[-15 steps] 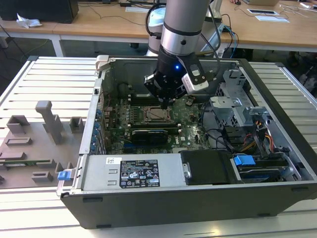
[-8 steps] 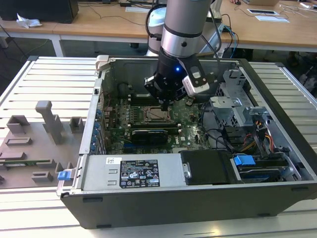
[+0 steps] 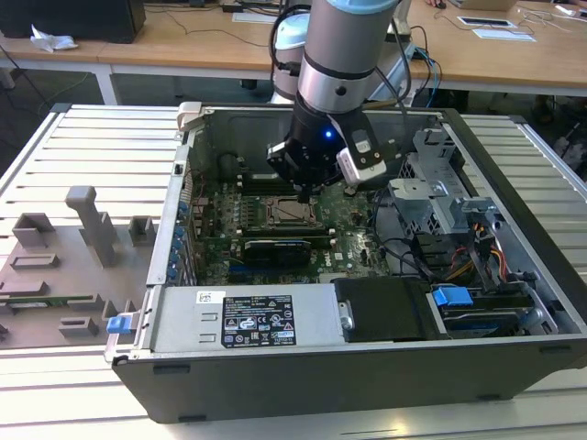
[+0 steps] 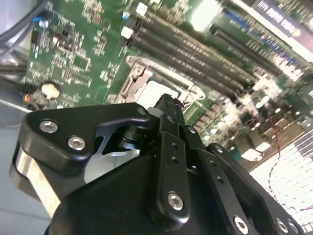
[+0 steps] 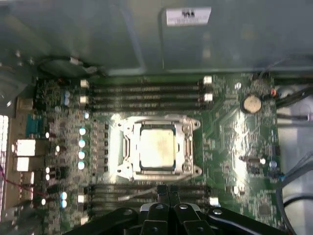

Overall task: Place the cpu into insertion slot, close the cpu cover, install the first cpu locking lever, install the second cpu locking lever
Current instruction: 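Install the second cpu locking lever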

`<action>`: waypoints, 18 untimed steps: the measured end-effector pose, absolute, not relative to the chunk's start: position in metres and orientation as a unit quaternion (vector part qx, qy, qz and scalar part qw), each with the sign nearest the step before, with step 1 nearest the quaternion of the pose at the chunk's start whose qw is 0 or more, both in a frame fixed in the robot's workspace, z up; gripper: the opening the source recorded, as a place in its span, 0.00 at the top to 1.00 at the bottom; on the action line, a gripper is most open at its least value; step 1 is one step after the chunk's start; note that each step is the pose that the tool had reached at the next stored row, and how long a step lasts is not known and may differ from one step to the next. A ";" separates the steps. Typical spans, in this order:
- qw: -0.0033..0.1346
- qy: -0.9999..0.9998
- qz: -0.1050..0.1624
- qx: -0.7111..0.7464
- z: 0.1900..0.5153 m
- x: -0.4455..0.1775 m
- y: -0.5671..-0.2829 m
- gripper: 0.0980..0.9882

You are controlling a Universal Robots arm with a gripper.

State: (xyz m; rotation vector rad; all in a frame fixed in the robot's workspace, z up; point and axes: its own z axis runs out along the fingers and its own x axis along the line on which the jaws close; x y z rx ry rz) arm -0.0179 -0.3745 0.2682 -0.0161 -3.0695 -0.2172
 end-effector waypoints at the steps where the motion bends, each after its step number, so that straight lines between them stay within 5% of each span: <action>1: 0.032 -0.997 -0.071 -0.005 0.268 -0.018 -0.374 0.99; 18: 0.032 -0.997 -0.071 -0.005 0.255 -0.018 -0.375 0.99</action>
